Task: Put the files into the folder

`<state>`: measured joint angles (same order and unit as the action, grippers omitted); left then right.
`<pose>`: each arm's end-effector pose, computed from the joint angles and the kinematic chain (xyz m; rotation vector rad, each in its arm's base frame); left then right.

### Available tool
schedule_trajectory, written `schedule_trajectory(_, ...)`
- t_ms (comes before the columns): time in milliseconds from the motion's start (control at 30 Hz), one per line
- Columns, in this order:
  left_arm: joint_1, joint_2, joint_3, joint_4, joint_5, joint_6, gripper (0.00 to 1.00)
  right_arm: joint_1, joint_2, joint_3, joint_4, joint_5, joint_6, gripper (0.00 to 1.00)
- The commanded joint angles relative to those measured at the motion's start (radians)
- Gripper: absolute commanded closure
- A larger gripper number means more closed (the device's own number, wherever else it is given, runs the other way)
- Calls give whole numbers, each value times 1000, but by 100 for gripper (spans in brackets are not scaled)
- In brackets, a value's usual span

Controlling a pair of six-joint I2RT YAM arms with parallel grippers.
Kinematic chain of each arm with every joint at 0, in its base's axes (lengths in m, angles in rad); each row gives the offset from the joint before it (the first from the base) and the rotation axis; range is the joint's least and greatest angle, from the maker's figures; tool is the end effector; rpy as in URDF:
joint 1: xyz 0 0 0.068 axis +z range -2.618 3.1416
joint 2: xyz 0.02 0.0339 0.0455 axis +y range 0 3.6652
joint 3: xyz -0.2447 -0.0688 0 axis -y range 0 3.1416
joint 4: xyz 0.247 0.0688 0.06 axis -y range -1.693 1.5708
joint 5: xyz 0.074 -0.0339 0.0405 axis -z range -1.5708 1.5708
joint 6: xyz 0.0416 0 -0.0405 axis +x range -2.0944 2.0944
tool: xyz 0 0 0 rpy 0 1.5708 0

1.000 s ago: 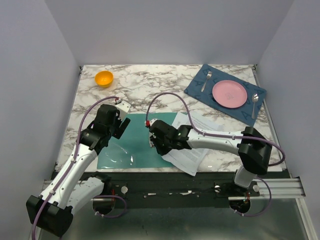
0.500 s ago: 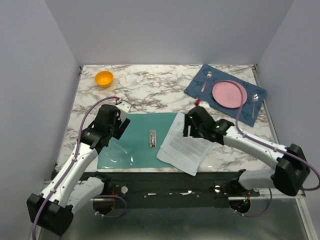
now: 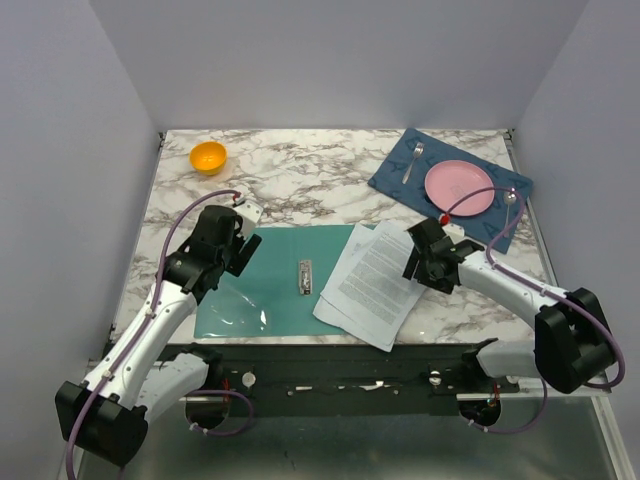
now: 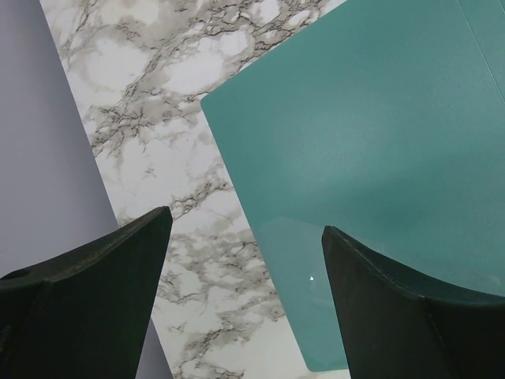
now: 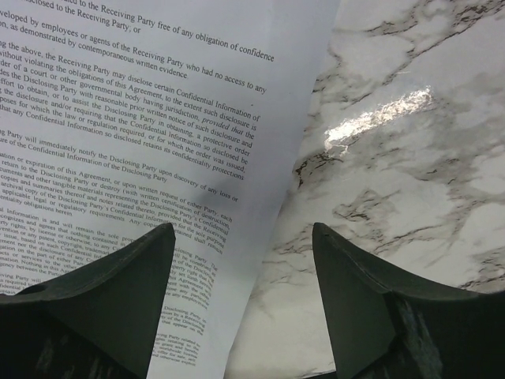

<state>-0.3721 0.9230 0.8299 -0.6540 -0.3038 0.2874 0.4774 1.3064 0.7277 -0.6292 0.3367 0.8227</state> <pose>0.1976 -0.0638 0.2681 0.5967 2.2164 0.3079 0.2158 0.0962 0.1589 0.5371 2.5984 -0.0643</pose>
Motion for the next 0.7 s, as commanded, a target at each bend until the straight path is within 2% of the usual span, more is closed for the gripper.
schedule_trajectory(0, 7, -3, 31, -12, -6, 6, 8, -23, 20, -36, 55, -42, 33, 25)
schedule_trajectory(167, 7, -6, 28, -13, -18, 10, 5, -40, 30, -93, 141, -109, 65, 32)
schedule_trajectory(233, 7, -6, 25, -15, -32, 13, 1, -42, 16, -106, 166, -119, 78, 40)
schedule_trajectory(300, 7, -10, 17, -12, -37, 22, 1, -42, -16, -120, 172, -120, 81, 51)
schedule_trajectory(400, 9, -10, 6, -6, -46, 30, 1, -42, -68, -123, 175, -113, 70, 62)
schedule_trajectory(567, 7, -1, -23, 13, -57, 35, 1, -42, -117, -119, 168, -129, 50, 68)
schedule_trajectory(667, 7, 5, -54, 25, -78, 42, 1, -42, -145, -120, 160, -145, 44, 76)
